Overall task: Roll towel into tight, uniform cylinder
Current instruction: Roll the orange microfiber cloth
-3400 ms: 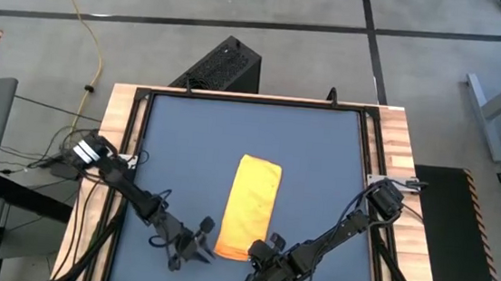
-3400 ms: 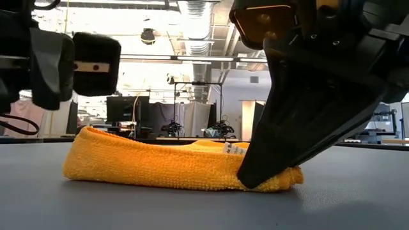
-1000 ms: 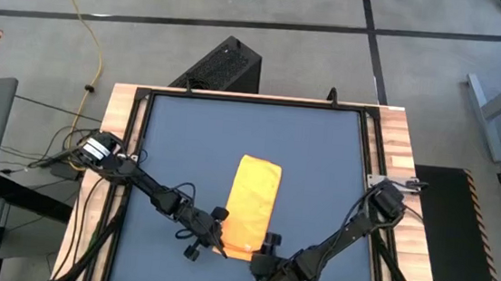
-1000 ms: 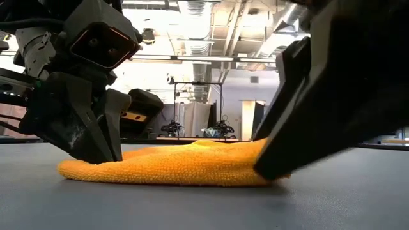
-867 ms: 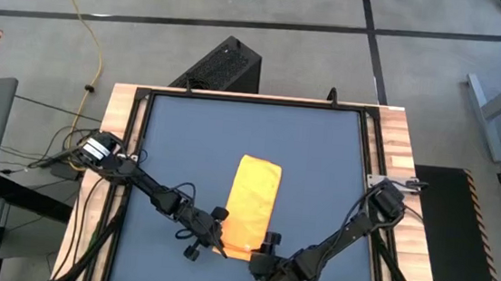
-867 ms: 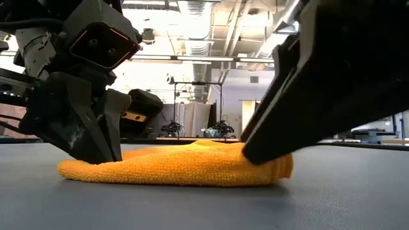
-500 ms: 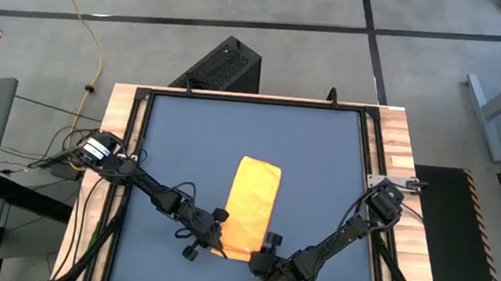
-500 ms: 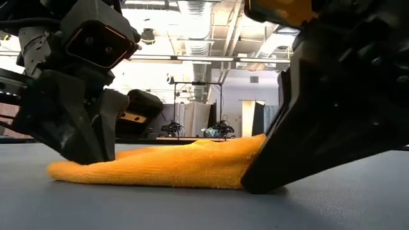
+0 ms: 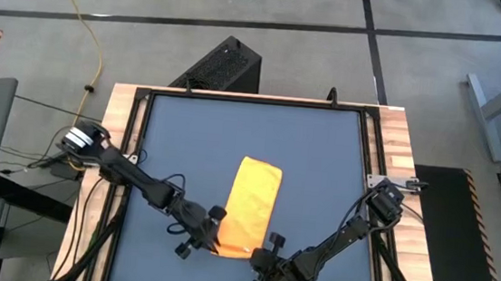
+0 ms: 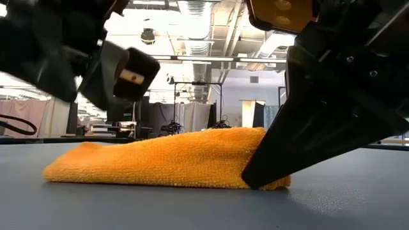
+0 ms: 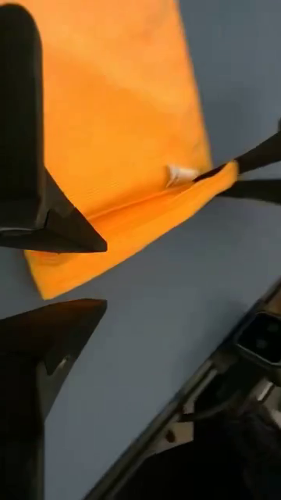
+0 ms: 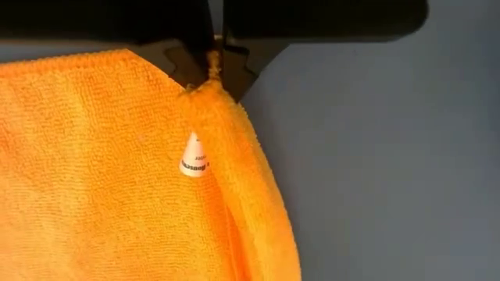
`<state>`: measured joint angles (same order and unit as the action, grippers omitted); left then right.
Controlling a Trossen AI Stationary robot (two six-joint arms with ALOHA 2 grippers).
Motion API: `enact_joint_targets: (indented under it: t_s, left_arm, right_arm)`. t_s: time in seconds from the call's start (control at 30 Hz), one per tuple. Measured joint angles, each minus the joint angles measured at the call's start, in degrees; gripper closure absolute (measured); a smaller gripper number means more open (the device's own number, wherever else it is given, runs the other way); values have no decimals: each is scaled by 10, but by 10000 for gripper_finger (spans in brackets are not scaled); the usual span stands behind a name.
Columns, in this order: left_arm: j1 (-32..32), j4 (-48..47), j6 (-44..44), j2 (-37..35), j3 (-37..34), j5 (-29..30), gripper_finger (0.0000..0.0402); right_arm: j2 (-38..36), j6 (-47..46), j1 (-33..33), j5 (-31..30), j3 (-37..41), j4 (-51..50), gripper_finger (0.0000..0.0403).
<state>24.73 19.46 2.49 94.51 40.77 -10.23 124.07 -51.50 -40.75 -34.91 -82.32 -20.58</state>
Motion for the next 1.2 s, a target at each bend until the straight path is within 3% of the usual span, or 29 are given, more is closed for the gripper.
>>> enact_joint_targets:
  t_s: [0.33,0.6,0.73,1.07,1.2]
  left_arm:
    - [50,24,28,4,0,10,293]
    - [97,36,58,33,0,151,228]
    - [98,45,60,61,1,161,209]
    - [94,33,47,96,1,185,207]
    - [82,16,34,96,1,184,226]
  right_arm:
    - [0,-27,-1,-13,1,5,372]
    - [0,-27,-1,-14,1,12,379]
    - [0,-26,-1,-14,1,16,373]
    - [0,-26,-1,-13,1,18,375]
    - [0,-26,-1,-12,1,19,375]
